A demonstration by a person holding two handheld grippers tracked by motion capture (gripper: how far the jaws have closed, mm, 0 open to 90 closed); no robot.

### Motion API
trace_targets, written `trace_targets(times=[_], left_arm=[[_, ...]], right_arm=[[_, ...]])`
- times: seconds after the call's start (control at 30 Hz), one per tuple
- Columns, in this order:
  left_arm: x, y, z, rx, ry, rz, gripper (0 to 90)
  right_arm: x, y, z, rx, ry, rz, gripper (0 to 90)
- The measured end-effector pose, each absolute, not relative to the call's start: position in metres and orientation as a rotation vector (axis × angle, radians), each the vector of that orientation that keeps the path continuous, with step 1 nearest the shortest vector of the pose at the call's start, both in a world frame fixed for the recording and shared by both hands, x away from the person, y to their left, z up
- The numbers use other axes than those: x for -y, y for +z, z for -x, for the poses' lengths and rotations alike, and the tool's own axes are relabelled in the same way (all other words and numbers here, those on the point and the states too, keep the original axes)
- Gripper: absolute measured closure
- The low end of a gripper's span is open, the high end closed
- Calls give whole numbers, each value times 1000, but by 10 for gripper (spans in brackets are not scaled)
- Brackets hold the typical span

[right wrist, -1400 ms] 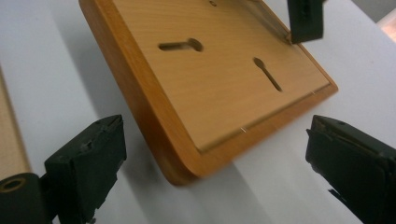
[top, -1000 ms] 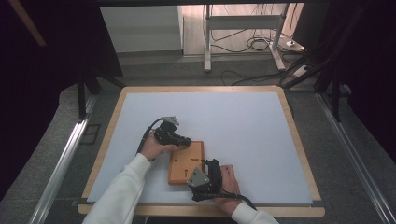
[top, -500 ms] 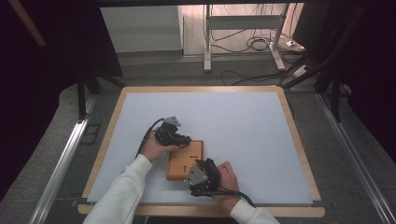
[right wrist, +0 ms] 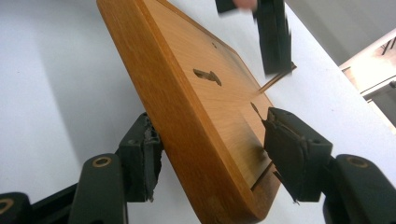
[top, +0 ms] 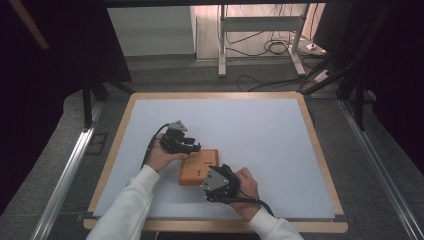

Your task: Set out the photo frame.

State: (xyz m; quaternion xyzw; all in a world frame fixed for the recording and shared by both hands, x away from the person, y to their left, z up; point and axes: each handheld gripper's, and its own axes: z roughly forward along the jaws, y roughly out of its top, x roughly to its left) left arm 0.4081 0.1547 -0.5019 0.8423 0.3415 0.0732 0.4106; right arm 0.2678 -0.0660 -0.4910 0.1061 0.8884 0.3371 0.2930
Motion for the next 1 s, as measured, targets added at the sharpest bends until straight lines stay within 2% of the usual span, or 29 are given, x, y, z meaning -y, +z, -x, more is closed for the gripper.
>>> trace_targets(times=[0.07, 0.3, 0.57, 1.0], left_arm=[[-164, -497, -404, -874, 205, -2095, 464], [-193, -496, -383, -923, 276, -2100, 384], [-215, -508, -359, -973, 291, -2105, 365], [-223, -529, -336, -947, 251, -2146, 356]], right_arm=[[66, -490, -269, -2370, 897, -278, 383], [66, -490, -270, -2377, 888, -274, 383], [67, -489, -271, -2381, 892, -274, 383], [66, -485, -276, -2389, 901, -294, 387]])
